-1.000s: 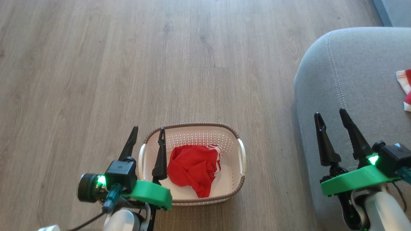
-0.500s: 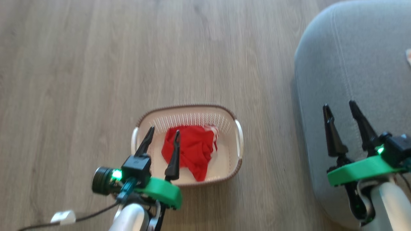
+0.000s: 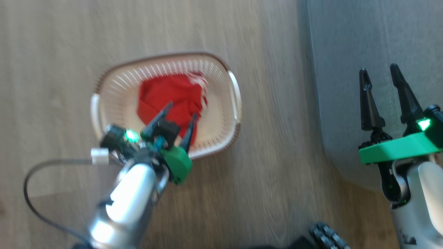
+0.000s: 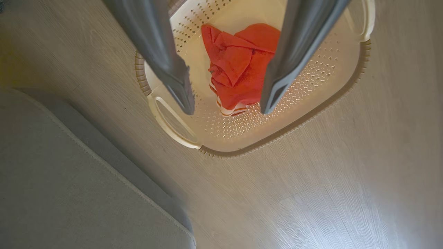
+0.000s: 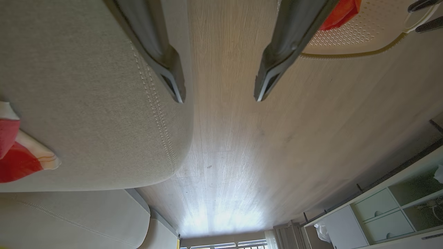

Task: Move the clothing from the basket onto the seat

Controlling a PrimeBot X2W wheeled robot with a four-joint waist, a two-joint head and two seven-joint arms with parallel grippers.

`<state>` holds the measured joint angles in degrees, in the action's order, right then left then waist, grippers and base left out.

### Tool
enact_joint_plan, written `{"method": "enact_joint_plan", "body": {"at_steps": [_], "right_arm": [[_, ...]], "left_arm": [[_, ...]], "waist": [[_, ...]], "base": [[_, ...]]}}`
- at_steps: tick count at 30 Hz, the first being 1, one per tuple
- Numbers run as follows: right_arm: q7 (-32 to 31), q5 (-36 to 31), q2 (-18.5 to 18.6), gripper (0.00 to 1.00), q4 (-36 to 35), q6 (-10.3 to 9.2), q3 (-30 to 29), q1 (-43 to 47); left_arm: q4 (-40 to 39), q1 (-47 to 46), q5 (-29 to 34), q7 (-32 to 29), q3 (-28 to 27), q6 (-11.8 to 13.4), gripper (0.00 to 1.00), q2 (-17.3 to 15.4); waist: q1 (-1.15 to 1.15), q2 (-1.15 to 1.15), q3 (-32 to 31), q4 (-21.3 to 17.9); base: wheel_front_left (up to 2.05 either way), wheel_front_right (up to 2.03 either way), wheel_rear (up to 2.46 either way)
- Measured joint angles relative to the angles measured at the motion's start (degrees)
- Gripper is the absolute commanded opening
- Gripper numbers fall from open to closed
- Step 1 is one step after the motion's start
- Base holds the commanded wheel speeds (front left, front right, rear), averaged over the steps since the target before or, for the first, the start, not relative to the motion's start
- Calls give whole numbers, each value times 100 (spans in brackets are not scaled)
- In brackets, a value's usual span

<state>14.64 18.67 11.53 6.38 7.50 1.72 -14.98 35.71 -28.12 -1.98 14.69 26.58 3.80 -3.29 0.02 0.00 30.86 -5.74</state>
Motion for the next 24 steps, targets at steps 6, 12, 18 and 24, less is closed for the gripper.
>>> {"method": "enact_joint_plan", "body": {"at_steps": [6,12,18,24], "right_arm": [[0,10,-22,100,-51,0,66,-296],[0,13,-137,100,-100,0,189,-487],[0,13,-320,100,-114,0,243,-604],[51,4,-431,100,-299,10,248,-599]], "left_arm": [[1120,-1112,283,0,133,-188,100,-203],[2717,-2006,460,-1,264,-330,100,-383],[3535,-2838,684,-16,408,-203,100,-613],[3767,-3096,762,-427,524,-101,100,-654]], "waist": [[0,0,845,-377],[0,0,1562,-775],[0,0,2102,-1209],[-2,0,2416,-1456]], "base": [[0,0,0],[0,0,0],[0,0,0],[0,0,0]]}}
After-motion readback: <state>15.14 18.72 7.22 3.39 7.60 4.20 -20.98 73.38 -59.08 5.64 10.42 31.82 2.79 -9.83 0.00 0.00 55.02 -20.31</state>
